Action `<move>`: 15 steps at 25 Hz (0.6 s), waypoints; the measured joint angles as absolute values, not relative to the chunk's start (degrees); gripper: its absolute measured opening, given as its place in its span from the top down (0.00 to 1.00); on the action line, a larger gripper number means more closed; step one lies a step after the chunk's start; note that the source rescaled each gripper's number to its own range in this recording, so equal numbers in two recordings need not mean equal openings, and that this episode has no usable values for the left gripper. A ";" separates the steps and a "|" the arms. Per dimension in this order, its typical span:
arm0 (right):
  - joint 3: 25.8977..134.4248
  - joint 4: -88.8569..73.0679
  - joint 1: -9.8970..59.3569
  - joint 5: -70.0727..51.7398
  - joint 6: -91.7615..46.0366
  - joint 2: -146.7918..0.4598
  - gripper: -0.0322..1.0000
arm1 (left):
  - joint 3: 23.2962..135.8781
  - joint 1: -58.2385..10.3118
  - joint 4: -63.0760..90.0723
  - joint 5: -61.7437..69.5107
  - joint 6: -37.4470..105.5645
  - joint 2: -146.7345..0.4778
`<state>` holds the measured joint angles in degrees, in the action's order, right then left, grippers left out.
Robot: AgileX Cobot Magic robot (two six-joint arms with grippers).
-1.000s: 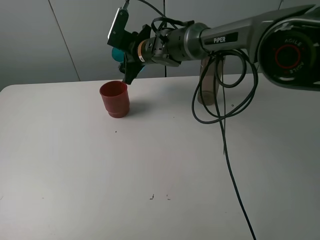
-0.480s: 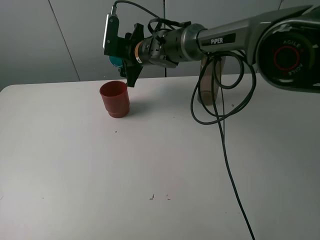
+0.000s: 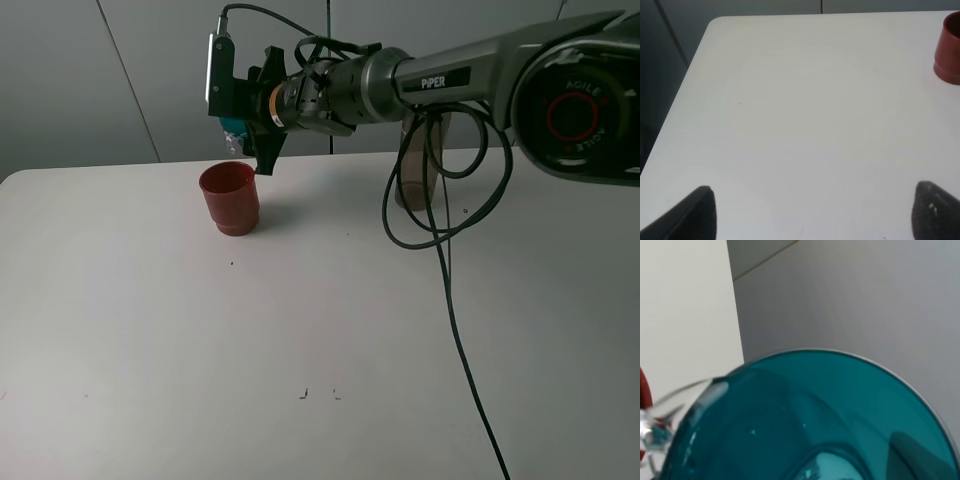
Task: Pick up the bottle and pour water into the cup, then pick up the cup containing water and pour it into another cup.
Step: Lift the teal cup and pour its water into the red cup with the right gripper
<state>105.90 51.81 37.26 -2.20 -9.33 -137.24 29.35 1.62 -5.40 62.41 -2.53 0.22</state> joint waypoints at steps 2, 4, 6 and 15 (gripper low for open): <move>105.90 51.81 37.26 -2.45 -9.87 -137.24 0.85 | 29.35 1.62 -5.40 62.41 -2.53 0.22; 105.90 51.81 37.26 -2.72 -10.27 -137.24 0.85 | 29.35 1.62 -5.40 62.41 -2.63 0.22; 105.90 51.81 37.26 -2.72 -11.07 -137.24 0.85 | 29.35 1.62 -5.40 62.41 -2.63 0.22; 105.90 51.96 38.09 -3.07 -13.39 -137.24 0.85 | 29.35 1.62 -5.40 62.41 -2.74 0.22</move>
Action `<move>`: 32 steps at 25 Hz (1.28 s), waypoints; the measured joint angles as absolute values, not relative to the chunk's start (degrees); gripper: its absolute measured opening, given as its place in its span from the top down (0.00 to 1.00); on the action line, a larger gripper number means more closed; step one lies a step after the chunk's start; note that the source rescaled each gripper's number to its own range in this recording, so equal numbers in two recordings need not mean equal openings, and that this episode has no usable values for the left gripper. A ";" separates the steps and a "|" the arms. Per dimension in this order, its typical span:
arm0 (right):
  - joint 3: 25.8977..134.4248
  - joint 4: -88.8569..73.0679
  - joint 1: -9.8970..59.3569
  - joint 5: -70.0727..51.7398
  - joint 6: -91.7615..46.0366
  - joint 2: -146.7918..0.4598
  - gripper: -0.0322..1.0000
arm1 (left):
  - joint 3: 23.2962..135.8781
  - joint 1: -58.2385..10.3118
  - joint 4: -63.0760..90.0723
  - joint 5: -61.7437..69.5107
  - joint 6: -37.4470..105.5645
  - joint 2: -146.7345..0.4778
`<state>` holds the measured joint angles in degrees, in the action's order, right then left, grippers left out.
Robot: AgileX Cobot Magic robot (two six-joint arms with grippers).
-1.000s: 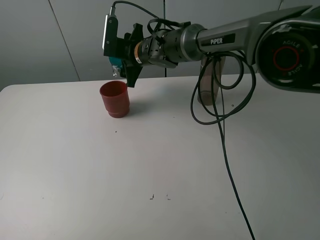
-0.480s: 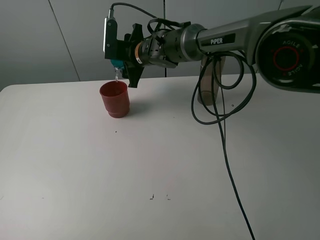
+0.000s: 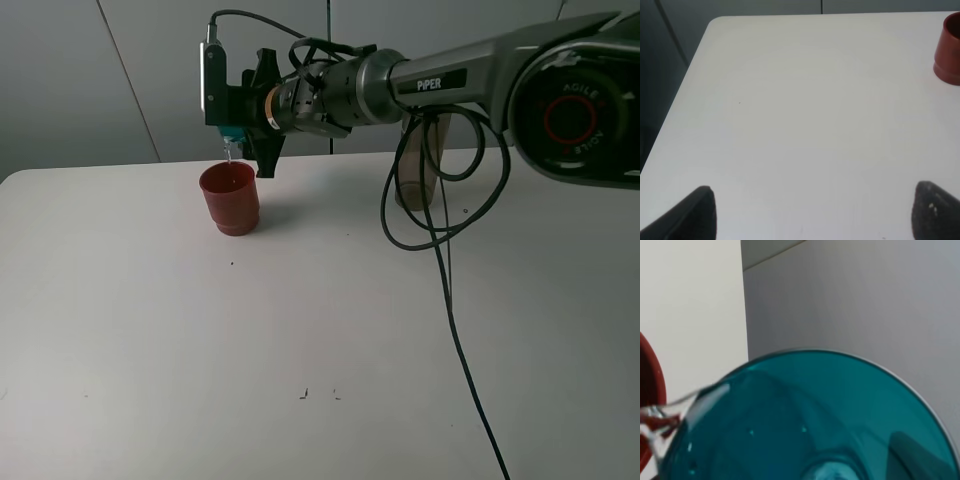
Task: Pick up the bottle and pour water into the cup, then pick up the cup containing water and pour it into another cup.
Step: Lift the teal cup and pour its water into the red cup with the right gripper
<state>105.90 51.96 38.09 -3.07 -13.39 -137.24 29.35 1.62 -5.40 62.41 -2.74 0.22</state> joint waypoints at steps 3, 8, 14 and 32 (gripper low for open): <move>105.90 52.23 38.19 -3.60 -13.89 -137.24 0.85 | 29.35 1.62 -5.40 62.41 -2.74 0.22; 105.90 53.53 38.19 -3.74 -14.13 -137.24 0.85 | 29.35 1.62 -5.40 62.41 -2.74 0.22; 105.90 53.86 38.19 -3.74 -14.27 -137.24 0.85 | 29.35 1.62 -5.40 62.41 -2.74 0.22; 105.90 62.53 38.19 -3.74 -14.61 -137.24 0.85 | 29.35 1.62 -5.40 62.41 -2.74 0.22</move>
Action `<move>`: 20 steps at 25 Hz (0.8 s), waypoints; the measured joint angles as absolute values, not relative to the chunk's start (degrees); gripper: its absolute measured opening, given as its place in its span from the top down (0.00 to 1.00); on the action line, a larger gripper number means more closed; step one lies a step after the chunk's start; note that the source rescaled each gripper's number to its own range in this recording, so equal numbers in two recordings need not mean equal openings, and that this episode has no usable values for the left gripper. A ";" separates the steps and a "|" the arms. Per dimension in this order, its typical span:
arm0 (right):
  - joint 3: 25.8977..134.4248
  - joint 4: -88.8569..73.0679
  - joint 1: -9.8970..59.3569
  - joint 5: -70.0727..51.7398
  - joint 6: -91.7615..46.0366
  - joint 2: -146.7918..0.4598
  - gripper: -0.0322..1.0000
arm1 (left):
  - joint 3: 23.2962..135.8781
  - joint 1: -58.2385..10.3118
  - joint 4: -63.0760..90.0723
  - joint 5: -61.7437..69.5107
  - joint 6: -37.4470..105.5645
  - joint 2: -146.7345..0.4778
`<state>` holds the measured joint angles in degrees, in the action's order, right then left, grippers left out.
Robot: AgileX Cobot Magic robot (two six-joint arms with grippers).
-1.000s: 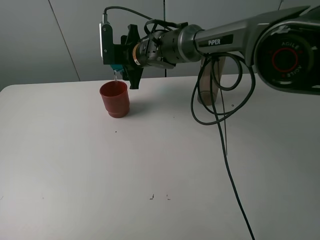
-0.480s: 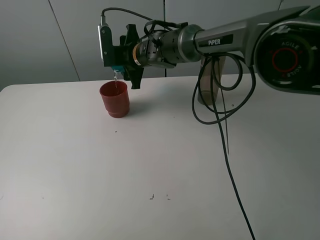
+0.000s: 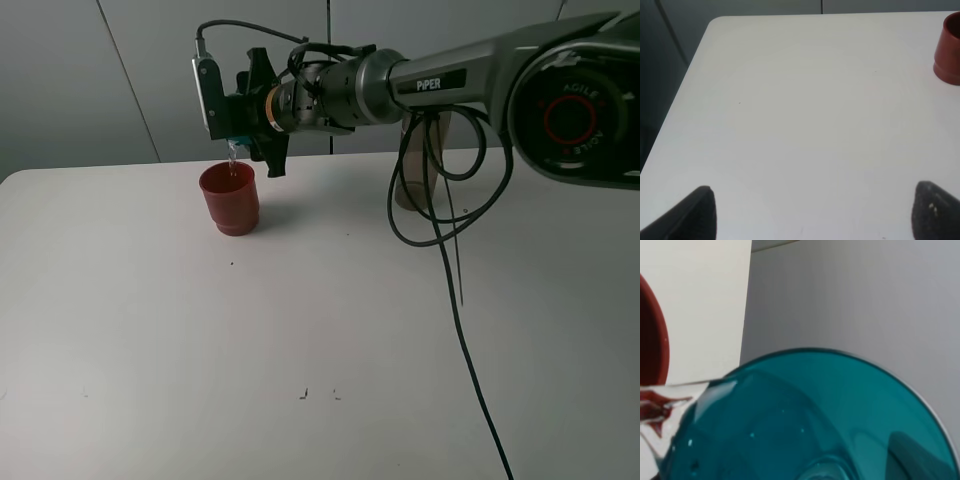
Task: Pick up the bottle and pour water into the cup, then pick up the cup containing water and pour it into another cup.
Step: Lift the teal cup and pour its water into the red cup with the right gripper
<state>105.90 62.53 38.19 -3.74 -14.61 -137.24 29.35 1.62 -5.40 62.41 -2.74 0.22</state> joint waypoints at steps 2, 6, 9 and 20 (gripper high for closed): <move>106.15 63.89 38.19 -3.74 -14.61 -137.24 0.85 | 29.35 1.62 -5.40 62.41 -2.74 0.22; 106.54 65.90 38.19 -3.61 -14.61 -137.24 0.85 | 29.35 1.62 -5.40 62.41 -2.74 0.22; 106.54 66.98 38.19 -3.61 -14.61 -137.24 0.85 | 29.35 1.62 -5.40 62.41 -2.74 0.22; 106.54 69.99 38.19 0.00 -16.63 -137.24 0.85 | 29.35 1.62 -5.40 62.41 -2.74 0.22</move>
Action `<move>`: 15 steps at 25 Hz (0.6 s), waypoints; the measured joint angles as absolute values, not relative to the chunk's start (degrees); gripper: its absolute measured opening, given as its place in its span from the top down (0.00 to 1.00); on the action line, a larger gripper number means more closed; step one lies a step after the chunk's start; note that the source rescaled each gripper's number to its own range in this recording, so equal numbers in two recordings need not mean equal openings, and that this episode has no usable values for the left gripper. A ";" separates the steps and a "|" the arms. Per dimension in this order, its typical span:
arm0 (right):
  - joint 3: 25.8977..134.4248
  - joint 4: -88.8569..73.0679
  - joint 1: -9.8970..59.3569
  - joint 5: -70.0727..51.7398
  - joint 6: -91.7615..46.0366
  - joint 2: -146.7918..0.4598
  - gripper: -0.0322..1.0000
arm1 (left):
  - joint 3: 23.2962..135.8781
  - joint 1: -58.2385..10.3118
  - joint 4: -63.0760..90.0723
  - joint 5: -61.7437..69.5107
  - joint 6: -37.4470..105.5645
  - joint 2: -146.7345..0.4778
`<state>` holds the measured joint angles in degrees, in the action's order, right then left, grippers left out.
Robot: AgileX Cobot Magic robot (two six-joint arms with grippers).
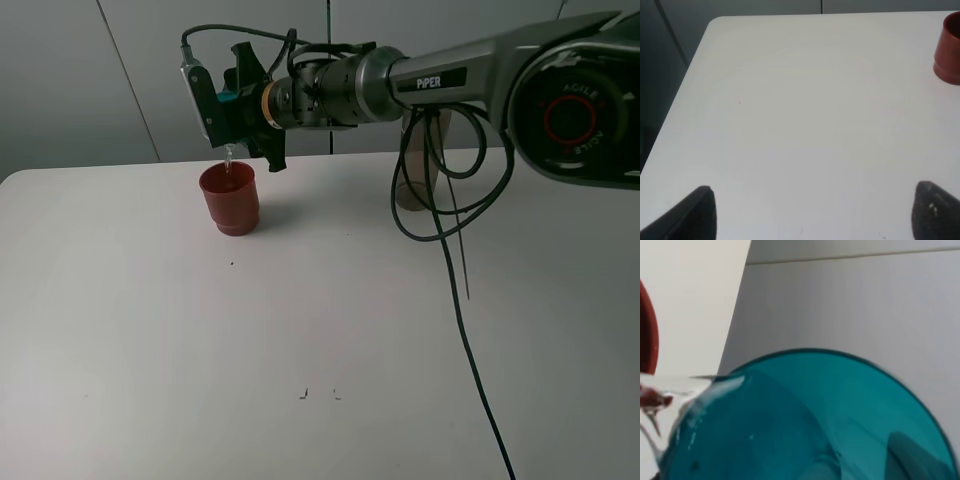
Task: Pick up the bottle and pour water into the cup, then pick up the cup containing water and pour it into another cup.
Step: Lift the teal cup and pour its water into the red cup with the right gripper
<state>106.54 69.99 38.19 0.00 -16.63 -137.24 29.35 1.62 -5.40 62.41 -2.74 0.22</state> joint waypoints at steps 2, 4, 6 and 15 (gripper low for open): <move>106.54 69.99 38.19 0.00 -17.38 -137.24 0.85 | 29.35 1.62 -5.40 62.41 -2.74 0.22; 106.54 69.99 38.19 0.00 -18.31 -137.24 0.85 | 29.35 1.62 -5.40 62.41 -2.74 0.22; 106.54 70.31 38.19 0.00 -19.16 -137.24 0.85 | 29.35 1.62 -5.40 62.41 -2.74 0.22; 106.54 71.50 38.19 0.49 -23.25 -137.24 0.85 | 29.35 1.62 -5.40 62.41 -2.74 0.22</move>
<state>106.54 71.50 38.19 0.49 -23.25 -137.24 29.35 1.62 -5.40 62.41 -2.74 0.22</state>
